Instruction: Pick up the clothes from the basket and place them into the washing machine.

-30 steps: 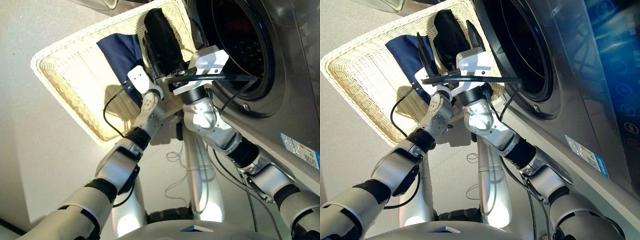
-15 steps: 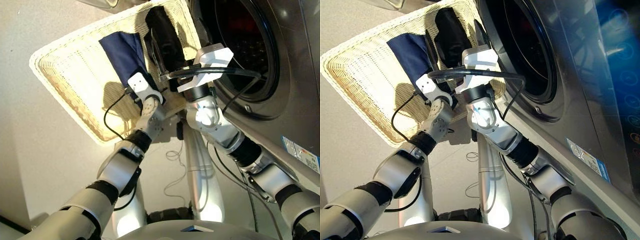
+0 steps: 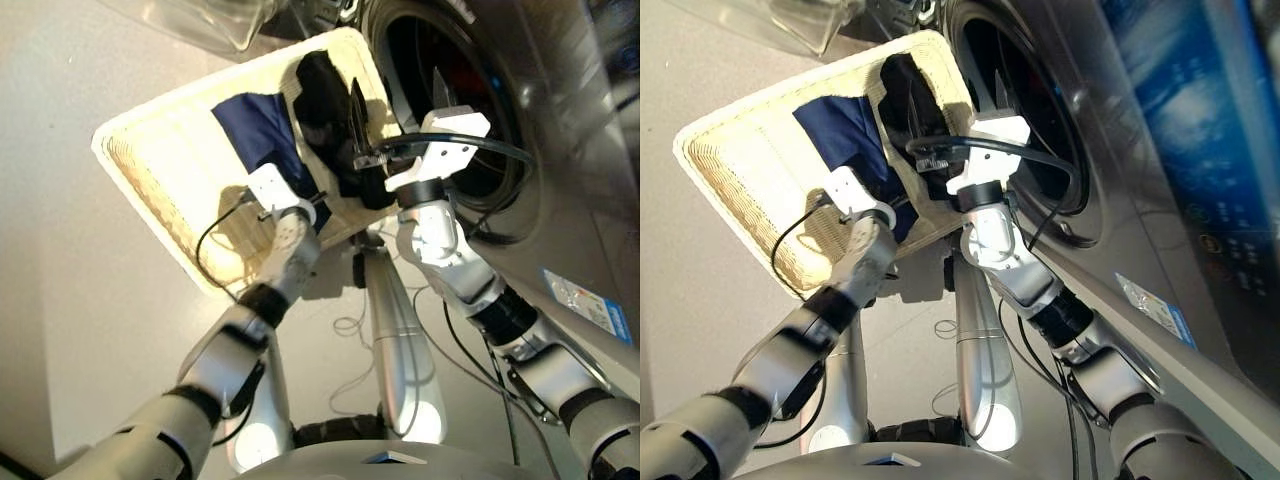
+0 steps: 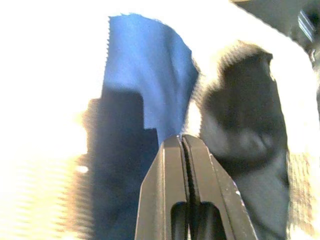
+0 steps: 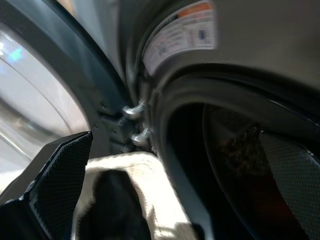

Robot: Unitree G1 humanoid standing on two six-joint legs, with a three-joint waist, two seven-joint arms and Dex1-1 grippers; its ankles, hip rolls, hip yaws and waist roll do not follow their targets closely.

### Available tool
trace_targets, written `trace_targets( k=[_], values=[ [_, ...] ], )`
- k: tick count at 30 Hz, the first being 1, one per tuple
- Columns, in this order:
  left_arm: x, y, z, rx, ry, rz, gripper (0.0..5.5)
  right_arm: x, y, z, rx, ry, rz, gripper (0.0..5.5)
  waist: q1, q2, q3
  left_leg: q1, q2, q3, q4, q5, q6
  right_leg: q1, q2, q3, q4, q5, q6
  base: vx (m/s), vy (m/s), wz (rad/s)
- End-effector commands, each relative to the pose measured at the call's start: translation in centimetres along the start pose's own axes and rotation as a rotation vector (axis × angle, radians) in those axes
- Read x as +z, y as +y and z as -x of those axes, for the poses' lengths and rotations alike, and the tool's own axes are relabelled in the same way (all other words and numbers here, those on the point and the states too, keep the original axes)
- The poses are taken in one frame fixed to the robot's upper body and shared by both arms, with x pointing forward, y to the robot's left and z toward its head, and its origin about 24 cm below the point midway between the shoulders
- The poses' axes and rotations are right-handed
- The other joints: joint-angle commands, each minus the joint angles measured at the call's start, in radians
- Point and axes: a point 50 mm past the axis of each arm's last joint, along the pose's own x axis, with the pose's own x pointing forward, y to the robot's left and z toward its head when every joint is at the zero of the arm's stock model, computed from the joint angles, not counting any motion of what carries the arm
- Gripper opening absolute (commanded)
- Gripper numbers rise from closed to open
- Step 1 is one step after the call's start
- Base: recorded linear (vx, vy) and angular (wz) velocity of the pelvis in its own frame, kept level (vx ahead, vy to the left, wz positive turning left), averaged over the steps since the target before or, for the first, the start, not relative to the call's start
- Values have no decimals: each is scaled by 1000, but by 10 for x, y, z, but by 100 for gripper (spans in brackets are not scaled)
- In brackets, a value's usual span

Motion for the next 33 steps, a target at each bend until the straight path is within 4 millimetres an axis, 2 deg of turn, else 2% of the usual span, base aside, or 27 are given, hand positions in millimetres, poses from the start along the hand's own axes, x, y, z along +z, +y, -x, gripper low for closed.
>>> trace_targets(
  k=[1, 3, 4, 6, 12, 13, 14, 15, 26, 30, 33],
  values=[
    [23, -13, 10, -142, -153, -46, 0, 40, -6, -3, 13, -216, -72, 550, 2, 22, -7, 41, -48, -11, -48, 50, 15, 102, -11, -29, -15, -25, 50, 62, 2, 38],
    [38, -13, 21, -227, -234, -75, 0, 34, -13, 4, 27, -176, -93, 550, 16, 24, -7, 136, -56, -19, -82, 46, 18, 201, -17, -34, -50, -28, 54, 83, 8, 60],
    [38, -13, 21, -227, -234, -75, 0, 34, -13, 4, 27, -175, -93, 550, 16, 24, -7, 138, -56, -18, -83, 47, 18, 203, -17, -34, -51, -28, 54, 107, 0, 51],
    [57, -15, 29, -317, -324, -124, 0, 28, -18, 9, 50, -127, -123, 550, 26, 26, -7, 214, -60, -23, -109, 45, 21, 282, -25, -40, -80, -29, 61, 77, -3, 59],
    [67, -15, 37, -366, -341, -53, 0, 27, -24, 11, 67, -107, -99, 550, 36, 30, -7, 288, -65, -28, -132, 49, 25, 361, -32, -48, -111, -25, 65, 29, 2, 55],
    [68, -16, 37, -377, -341, -51, 54, 28, -24, 11, 68, -107, -104, 550, 37, 31, -7, 297, -66, -29, -129, 46, 26, 371, -32, -48, -109, -27, 64, 0, 0, 0],
    [66, -18, 37, -382, -332, -54, 354, 28, -25, 11, 69, -108, -110, 550, 38, 31, -7, 304, -67, -30, -119, 40, 27, 381, -32, -45, -103, -32, 62, 0, 0, 0],
    [66, -18, 37, -382, -332, -54, 550, 28, -25, 11, 69, -108, -110, 550, 38, 31, -7, 304, -67, -30, -119, 40, 27, 381, -32, -45, -103, -32, 62, 0, 0, 0],
    [51, -17, 33, -359, -256, -61, 550, 31, -21, 12, 86, -115, -145, 550, 39, 36, -15, 296, -68, -43, -53, 12, 28, 377, -24, -32, -44, -69, 52, 0, 0, 0],
    [30, -15, 25, -311, -160, -55, 550, 37, -15, 7, 98, -147, -146, 550, 34, 32, -7, 260, -62, -46, 1, -7, 27, 342, -18, -25, 6, -90, 44, 0, 0, 0],
    [10, -17, 17, -251, -65, -14, 550, 46, -4, -1, 108, -194, -161, 550, 29, 29, -7, 205, -55, -45, 53, -24, 28, 284, -13, -20, 60, -112, 38, 0, 0, 0]
  ],
)
